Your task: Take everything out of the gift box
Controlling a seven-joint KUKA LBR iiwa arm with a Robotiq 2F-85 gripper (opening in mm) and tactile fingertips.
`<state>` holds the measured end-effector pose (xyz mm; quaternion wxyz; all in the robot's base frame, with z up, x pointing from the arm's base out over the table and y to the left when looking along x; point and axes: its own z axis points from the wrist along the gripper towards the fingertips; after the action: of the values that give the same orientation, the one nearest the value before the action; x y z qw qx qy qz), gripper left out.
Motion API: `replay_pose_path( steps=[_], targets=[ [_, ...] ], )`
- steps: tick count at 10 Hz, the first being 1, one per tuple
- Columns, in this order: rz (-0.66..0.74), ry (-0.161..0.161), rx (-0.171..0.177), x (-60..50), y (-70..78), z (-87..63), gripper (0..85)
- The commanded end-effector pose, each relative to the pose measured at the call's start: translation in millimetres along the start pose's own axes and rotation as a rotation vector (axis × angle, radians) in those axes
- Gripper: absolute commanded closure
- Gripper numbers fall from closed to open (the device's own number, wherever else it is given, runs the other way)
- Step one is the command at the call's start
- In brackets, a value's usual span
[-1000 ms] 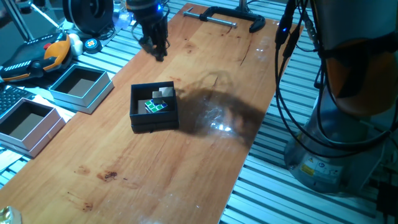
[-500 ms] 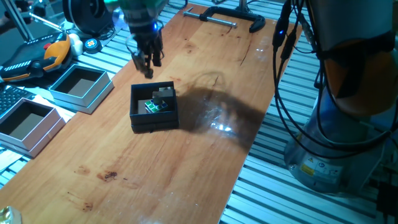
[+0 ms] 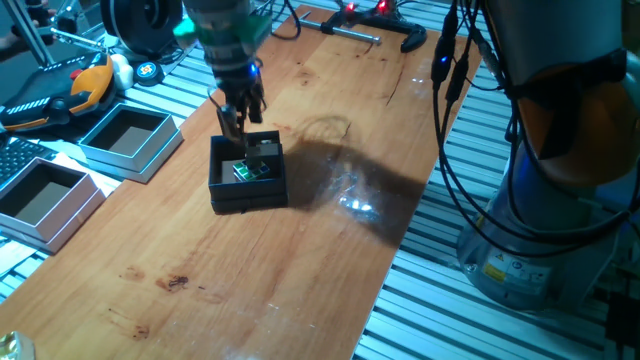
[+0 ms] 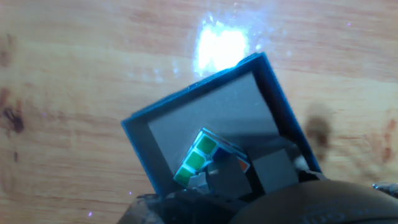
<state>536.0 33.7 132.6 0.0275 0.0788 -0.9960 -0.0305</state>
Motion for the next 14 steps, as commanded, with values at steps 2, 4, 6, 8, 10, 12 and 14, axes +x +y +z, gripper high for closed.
replay_pose_path(
  steps=[2, 4, 6, 8, 10, 12, 14],
  targets=[
    [0.002, 0.014, 0.002, 0.2, 0.4, -6.1, 10.0],
    [0.004, 0.017, 0.002, 1.5, 1.6, -14.9, 9.7],
    [0.016, 0.014, 0.02, 3.9, 2.2, -27.7, 9.0],
    [0.031, 0.025, 0.032, 3.9, 2.2, -27.7, 8.0],
    [0.052, 0.032, 0.065, 3.9, 2.2, -27.7, 3.3],
    [0.04, 0.035, 0.043, 3.9, 2.2, -27.7, 5.3],
    [0.033, 0.03, 0.034, 1.0, 5.5, -16.5, 5.3]
  ],
)
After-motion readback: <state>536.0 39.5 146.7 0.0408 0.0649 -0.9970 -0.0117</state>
